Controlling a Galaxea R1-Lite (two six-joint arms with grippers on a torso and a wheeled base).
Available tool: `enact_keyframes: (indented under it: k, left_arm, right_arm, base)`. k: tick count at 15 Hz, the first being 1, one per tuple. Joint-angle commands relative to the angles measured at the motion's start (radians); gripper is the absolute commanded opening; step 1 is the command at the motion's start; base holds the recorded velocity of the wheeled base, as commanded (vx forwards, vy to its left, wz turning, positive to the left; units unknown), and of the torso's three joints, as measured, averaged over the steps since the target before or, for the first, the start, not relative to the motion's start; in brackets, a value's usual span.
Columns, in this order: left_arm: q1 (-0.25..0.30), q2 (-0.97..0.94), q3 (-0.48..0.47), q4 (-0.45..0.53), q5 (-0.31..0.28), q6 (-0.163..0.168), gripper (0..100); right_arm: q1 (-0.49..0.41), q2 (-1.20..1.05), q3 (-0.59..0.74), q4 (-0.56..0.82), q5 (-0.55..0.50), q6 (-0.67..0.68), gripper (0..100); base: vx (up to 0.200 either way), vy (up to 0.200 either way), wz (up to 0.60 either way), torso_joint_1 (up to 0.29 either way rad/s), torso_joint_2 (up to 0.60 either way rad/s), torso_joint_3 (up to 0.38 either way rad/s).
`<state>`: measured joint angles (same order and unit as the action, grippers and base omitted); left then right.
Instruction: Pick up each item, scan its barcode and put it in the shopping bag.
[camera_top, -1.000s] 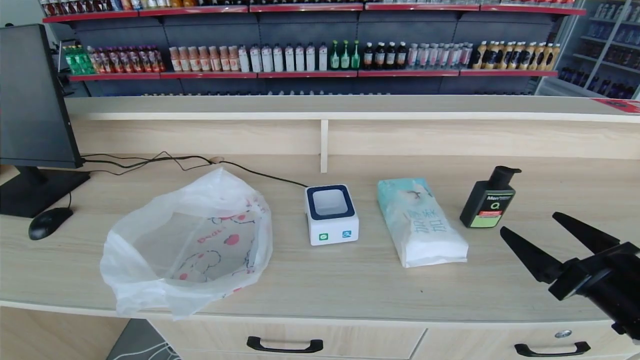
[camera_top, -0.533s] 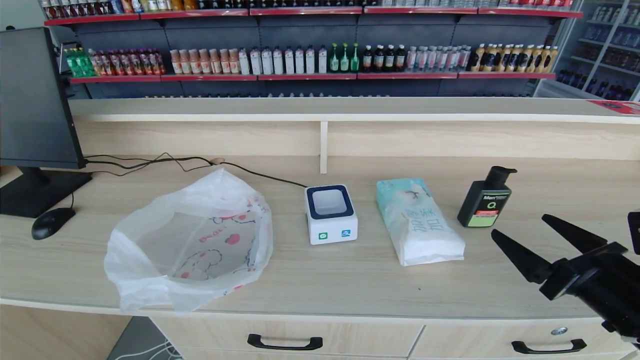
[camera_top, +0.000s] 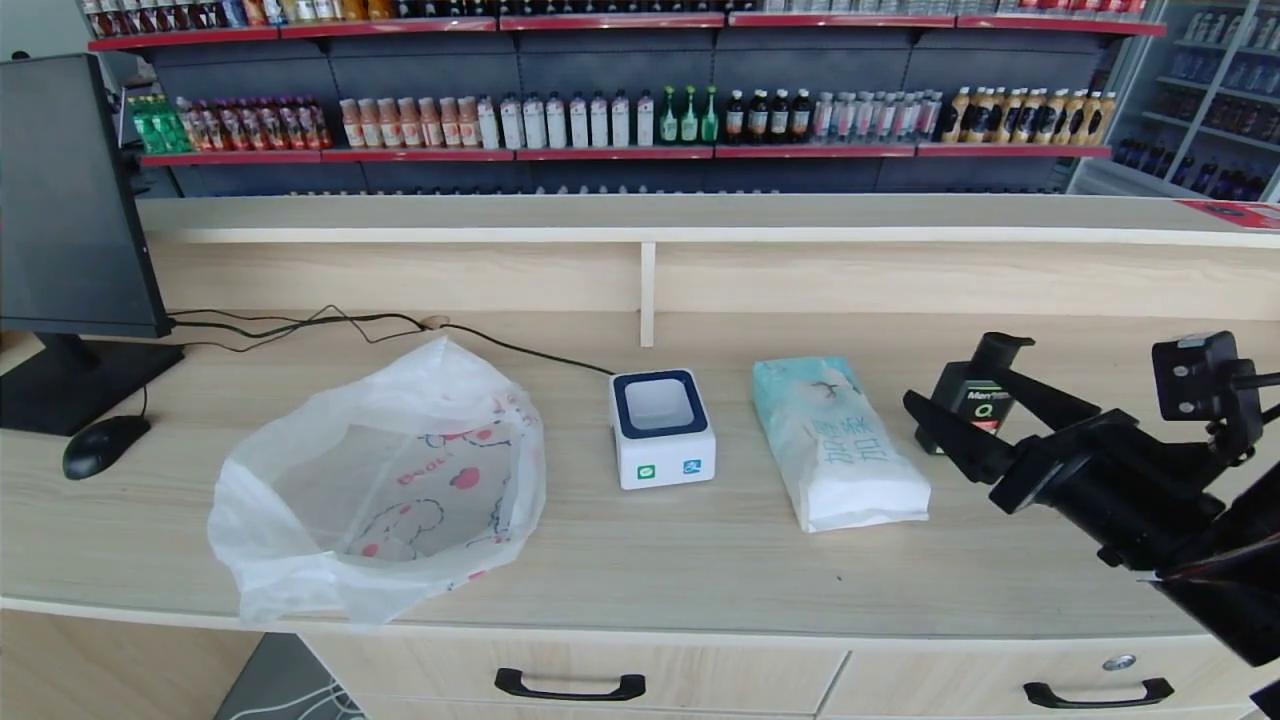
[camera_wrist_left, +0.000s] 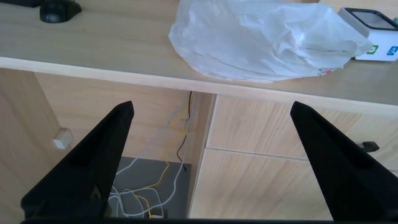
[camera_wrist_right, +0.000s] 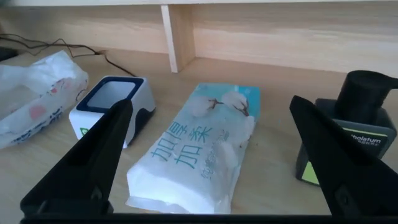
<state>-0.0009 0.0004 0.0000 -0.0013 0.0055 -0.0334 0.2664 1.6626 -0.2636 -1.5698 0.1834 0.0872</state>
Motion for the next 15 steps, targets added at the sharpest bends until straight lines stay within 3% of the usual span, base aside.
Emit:
enact_keyframes:
  k: [1,6,7,9,15]
  left_arm:
    - [-0.001,0.000,0.000,-0.002,-0.001,0.000,100]
    - [-0.001,0.000,0.000,-0.005,0.001,0.004,100]
    - [-0.001,0.000,0.000,-0.005,-0.001,0.006,100]
    - [-0.001,0.000,0.000,-0.006,0.001,0.006,100]
    - [-0.001,0.000,0.000,-0.002,0.001,0.006,100]
  right_arm:
    - [0.022,0.062,-0.062,-0.001,0.022,0.026,100]
    - [0.119,0.186,-0.235,-0.001,0.036,0.054,100]
    - [0.122,0.161,-0.232,0.116,0.034,0.057,100]
    - [0.108,0.060,-0.332,0.498,0.034,0.065,100]
    - [0.066,0.083,-0.580,0.824,-0.001,0.063,100]
  base:
    - [0.000,0.000,0.00,0.000,0.00,0.000]
    - [0.000,0.000,0.00,0.000,0.00,0.000]
    - [0.000,0.000,0.00,0.000,0.00,0.000]
    - [0.000,0.000,0.00,0.000,0.00,0.000]
    - [0.000,0.000,0.00,0.000,0.00,0.000]
